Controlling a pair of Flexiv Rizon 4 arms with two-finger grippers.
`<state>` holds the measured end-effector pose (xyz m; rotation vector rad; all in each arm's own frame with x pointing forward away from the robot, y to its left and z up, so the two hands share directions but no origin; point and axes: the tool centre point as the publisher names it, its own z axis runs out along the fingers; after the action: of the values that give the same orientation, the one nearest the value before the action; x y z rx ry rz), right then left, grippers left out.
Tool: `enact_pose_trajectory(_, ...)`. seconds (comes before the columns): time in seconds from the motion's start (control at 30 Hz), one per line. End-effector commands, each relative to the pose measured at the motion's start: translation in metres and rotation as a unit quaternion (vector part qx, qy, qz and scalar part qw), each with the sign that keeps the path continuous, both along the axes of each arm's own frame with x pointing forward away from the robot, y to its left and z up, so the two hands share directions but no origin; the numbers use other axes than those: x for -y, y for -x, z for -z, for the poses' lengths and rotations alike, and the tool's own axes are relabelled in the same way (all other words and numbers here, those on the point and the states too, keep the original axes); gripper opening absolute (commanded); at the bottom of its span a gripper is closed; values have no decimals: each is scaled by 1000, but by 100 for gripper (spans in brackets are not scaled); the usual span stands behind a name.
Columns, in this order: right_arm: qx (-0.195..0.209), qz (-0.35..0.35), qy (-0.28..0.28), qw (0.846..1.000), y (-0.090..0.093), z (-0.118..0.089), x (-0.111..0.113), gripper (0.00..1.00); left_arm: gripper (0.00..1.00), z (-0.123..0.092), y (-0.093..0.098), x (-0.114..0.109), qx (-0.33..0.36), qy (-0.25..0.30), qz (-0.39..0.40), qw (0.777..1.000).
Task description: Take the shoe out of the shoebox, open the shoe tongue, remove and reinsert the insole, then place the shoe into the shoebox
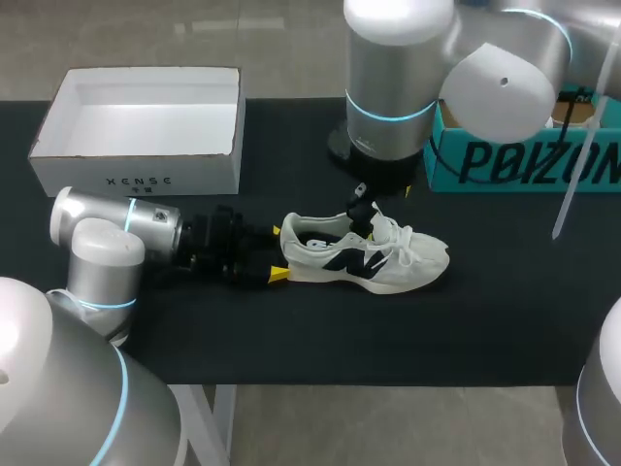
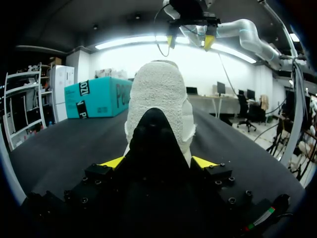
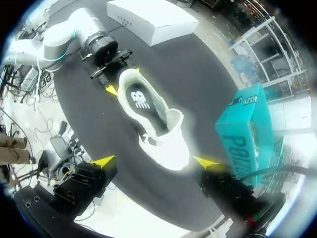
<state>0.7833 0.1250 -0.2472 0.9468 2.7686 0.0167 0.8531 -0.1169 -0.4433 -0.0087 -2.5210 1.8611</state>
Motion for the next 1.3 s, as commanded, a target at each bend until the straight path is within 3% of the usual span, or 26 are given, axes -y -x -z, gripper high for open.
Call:
enact_pose_trajectory(0.03,-21,-223,21,974,0,1,5,100,0,5,-2,3,1,1,0,1000)
enact_pose_trajectory(0.33,-34,-419,-5,907,7,-19,-30,100,0,5,-2,3,1,1,0,1000)
enact_pose_trajectory(0.57,-52,-478,11,877,6,-12,-66,99,0,5,-2,3,1,1,0,1000)
enact_pose_trajectory(0.63,-61,-486,16,872,5,-5,-77,40,0,5,-2,3,1,1,0,1000)
enact_pose_trajectory(0.7,-67,-486,11,871,4,1,-85,0,0,5,-2,3,1,1,0,1000)
enact_pose_trajectory(0.97,-80,-441,26,894,-6,27,-91,0,0,5,-2,3,1,1,0,1000)
enact_pose_trajectory(1.3,-69,-382,31,921,-24,48,-69,0,0,5,-2,3,1,1,0,1000)
